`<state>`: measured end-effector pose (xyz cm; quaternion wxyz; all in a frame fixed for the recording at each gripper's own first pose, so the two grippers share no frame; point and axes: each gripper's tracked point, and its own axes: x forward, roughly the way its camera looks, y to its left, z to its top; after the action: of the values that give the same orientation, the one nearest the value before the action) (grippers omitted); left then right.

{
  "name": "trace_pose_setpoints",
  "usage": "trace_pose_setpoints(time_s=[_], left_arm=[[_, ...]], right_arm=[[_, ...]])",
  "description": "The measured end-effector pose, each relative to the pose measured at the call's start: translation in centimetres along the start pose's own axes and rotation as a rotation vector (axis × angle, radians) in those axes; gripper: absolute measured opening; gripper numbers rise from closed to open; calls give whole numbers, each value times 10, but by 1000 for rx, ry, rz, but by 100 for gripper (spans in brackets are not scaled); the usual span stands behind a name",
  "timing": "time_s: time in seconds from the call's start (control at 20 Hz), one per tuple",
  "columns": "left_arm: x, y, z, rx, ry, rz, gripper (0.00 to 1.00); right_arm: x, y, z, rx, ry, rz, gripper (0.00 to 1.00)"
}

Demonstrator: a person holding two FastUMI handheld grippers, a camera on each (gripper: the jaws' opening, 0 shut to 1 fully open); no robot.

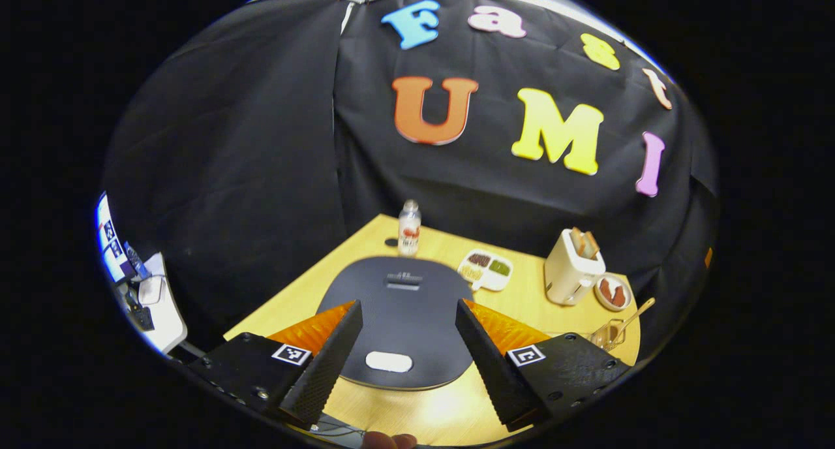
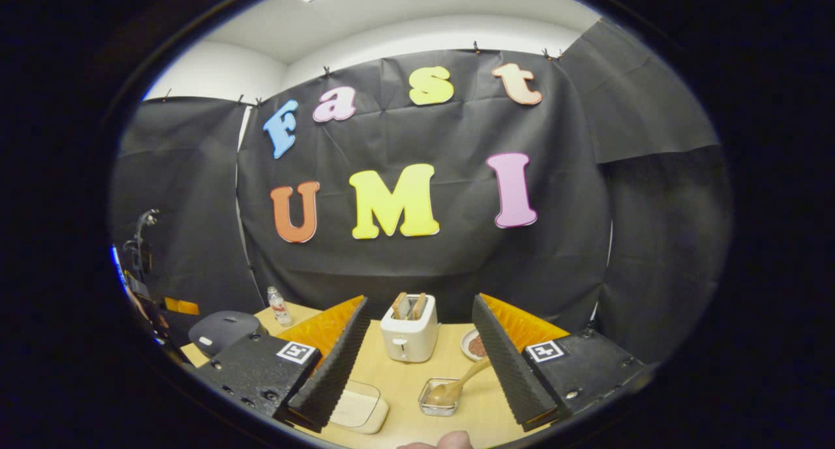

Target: Close the left gripper, press the button to open the rice cooker; take a wooden spoon from the chopstick holder with the right hand, scoop a spoonful of rice and pour it into the rice cooker, then put the wooden spoon back into the chopstick holder.

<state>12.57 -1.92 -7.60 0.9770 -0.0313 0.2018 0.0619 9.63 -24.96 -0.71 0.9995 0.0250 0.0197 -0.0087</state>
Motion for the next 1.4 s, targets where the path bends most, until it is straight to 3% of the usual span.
trace_pose_setpoints(time_s=[0.2, 0.4, 0.65, 0.95, 1.15, 1.4], left_arm=[[-65, -49, 39, 42, -166, -140, 95], [-126, -86, 39, 27, -252, -261, 95], [-184, -87, 25, 110, -347, -287, 95], [-224, -89, 8, 116, -377, -324, 94], [-238, -91, 6, 130, -379, -333, 94], [-239, -88, 2, 143, -366, -313, 95]], right_arm=[[-41, 27, 25, -10, -51, -46, 100], [-99, 50, 45, -9, -91, -71, 99], [-158, 84, 31, 18, -74, -85, 100], [-210, 111, 3, 13, -24, -79, 99], [-220, 126, -9, 23, 7, -52, 99], [-221, 120, -6, -11, 2, -79, 100]])
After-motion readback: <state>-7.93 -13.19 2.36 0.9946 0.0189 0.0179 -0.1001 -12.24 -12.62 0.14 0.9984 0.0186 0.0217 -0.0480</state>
